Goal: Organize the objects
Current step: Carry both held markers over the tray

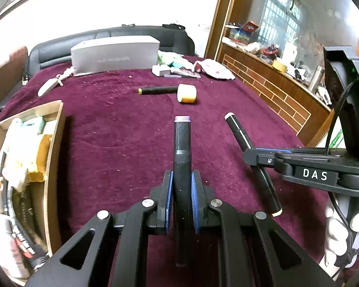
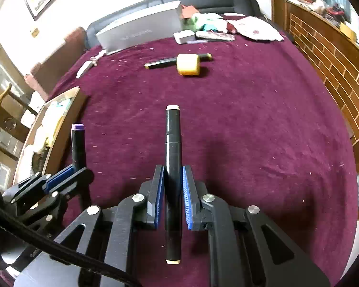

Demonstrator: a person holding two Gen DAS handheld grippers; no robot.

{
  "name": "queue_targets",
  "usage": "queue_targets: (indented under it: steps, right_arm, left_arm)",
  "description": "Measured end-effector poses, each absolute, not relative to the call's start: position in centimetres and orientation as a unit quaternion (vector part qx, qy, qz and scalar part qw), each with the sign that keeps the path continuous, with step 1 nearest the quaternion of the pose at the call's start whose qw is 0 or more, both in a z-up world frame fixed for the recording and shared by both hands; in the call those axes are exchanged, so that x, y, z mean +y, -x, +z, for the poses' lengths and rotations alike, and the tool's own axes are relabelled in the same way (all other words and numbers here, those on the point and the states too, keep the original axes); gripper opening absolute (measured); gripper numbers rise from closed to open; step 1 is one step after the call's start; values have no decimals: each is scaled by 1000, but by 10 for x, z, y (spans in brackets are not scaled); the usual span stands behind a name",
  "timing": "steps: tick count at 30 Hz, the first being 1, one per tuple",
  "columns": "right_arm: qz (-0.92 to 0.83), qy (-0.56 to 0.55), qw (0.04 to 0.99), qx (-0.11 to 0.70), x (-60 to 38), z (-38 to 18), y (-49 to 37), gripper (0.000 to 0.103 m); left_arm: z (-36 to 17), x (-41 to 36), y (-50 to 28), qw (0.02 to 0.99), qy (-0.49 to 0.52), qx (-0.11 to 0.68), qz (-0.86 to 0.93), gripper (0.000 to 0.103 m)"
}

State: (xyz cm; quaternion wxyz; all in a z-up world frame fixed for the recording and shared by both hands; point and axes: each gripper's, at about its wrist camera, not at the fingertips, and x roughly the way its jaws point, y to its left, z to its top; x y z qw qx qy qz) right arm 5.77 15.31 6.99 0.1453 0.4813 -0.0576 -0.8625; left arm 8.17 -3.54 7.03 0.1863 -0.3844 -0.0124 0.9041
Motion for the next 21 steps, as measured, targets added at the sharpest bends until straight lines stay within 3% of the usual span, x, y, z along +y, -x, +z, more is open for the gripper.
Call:
queue_targets:
  steps: [21]
  right_arm:
    - [-856,-458,240,-6,23,116,-72,13]
  left_arm:
    - [90,-154,-94,83,343,-51,934,11]
